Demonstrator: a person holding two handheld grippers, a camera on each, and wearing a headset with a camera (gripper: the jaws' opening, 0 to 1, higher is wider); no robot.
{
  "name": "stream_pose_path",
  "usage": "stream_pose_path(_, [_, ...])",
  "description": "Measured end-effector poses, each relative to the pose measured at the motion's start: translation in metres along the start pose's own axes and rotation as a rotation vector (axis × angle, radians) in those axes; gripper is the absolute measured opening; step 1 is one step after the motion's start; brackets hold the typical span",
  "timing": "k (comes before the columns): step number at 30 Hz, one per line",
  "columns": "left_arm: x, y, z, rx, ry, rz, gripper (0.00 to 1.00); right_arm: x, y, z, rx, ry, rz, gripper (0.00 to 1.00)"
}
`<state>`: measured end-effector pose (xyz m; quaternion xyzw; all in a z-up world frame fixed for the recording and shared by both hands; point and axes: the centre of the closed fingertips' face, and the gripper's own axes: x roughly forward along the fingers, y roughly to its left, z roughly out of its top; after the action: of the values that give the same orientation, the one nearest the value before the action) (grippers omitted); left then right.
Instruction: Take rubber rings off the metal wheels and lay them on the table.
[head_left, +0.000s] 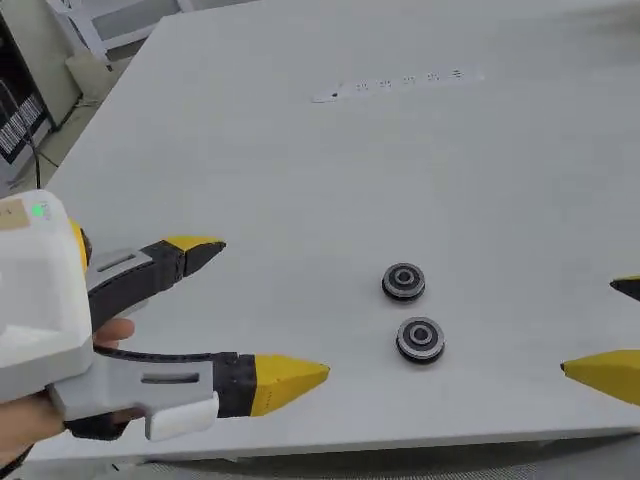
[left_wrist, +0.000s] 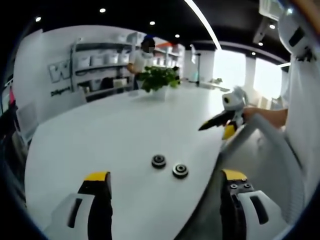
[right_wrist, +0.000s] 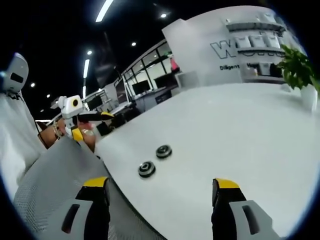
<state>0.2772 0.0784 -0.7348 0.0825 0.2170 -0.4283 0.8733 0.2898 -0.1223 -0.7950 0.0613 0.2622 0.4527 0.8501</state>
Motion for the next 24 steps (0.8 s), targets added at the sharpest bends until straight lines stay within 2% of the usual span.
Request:
stream_pose_path(4, [0.008,0.001,0.007,0.029,-0.003,-0.002,0.9,0.008,0.002,0.006,-0.016,-0.013,0.031,0.78])
stream_pose_path(8, [0.015,-0.006,0.019,0.071,-0.016,-0.043,0.86,0.014,0.005,0.011,-0.042,-0.024,0.043,0.71])
stream_pose_path(12, [0.025,-0.007,0.027,0.105,-0.021,-0.053,0.84,0.02,0.007,0.016,-0.04,-0.032,0.063,0.68])
stream_pose_path(14, [0.032,-0.01,0.034,0.098,-0.048,-0.067,0.77,0.025,0.009,0.014,-0.034,-0.017,0.07,0.67])
stream_pose_path(15, [0.035,-0.015,0.037,0.101,-0.061,-0.095,0.74,0.028,0.012,0.014,-0.036,-0.012,0.08,0.67])
stream_pose_path(16, [0.038,-0.021,0.039,0.112,-0.07,-0.127,0.71,0.031,0.019,0.012,-0.057,0.002,0.114,0.67])
stream_pose_path(20, [0.05,-0.023,0.04,0.145,-0.055,-0.124,0.69,0.042,0.025,0.007,-0.092,0.035,0.146,0.64])
stream_pose_path(24, [0.061,-0.029,0.042,0.175,-0.053,-0.162,0.65,0.052,0.025,0.005,-0.125,0.071,0.176,0.61])
